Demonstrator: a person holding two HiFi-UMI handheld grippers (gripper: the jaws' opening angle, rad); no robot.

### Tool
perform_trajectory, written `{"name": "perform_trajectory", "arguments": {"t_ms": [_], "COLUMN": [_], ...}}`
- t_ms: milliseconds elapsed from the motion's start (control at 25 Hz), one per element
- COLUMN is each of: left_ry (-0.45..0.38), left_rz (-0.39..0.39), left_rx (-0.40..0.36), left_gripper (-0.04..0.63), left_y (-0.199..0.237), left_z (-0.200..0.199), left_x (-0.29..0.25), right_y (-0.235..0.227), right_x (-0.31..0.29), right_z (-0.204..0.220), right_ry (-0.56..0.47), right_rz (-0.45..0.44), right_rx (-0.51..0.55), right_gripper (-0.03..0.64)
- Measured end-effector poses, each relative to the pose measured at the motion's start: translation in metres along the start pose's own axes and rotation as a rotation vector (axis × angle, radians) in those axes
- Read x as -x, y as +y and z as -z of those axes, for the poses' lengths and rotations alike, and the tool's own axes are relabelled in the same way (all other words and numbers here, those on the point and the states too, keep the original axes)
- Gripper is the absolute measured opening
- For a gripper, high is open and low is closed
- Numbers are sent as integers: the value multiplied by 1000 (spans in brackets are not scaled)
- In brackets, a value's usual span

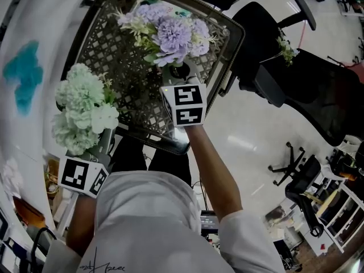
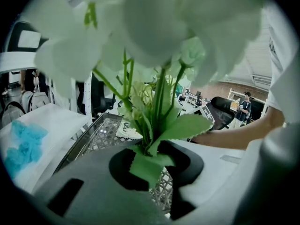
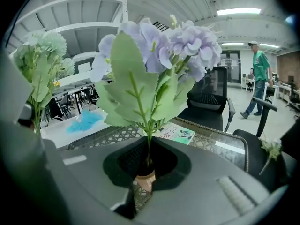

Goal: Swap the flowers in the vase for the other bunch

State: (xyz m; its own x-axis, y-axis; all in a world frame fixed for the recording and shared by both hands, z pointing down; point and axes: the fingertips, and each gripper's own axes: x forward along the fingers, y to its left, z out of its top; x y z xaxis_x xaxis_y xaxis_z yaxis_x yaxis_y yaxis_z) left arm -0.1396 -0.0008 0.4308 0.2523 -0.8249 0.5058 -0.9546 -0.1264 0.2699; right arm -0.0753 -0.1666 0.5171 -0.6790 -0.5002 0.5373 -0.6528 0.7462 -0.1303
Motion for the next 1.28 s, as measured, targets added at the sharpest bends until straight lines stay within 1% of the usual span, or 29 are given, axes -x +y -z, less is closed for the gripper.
{"name": "perform_trajectory", "arguments": {"t_ms": [240, 760, 1120, 1280], "left_ry": [-11, -43, -66, -70], "left_rz": [11, 23, 48, 63], "left_rx": [17, 7, -5, 5], "left_gripper": [69, 69, 69, 69], "left_y": [-2, -3, -7, -8], "left_z": [-5, -16, -23, -22], "left_x": [2, 8, 11, 14], "right_y": [0, 1, 3, 8], "right_x": [3, 17, 28, 33], "right_z": [-4, -13, -27, -28], "right_ry": [0, -12, -36, -44], "right_rz": [7, 21, 33, 38], "right_rx": [-8, -23, -27, -31], "right_gripper": [18, 18, 18, 18]}}
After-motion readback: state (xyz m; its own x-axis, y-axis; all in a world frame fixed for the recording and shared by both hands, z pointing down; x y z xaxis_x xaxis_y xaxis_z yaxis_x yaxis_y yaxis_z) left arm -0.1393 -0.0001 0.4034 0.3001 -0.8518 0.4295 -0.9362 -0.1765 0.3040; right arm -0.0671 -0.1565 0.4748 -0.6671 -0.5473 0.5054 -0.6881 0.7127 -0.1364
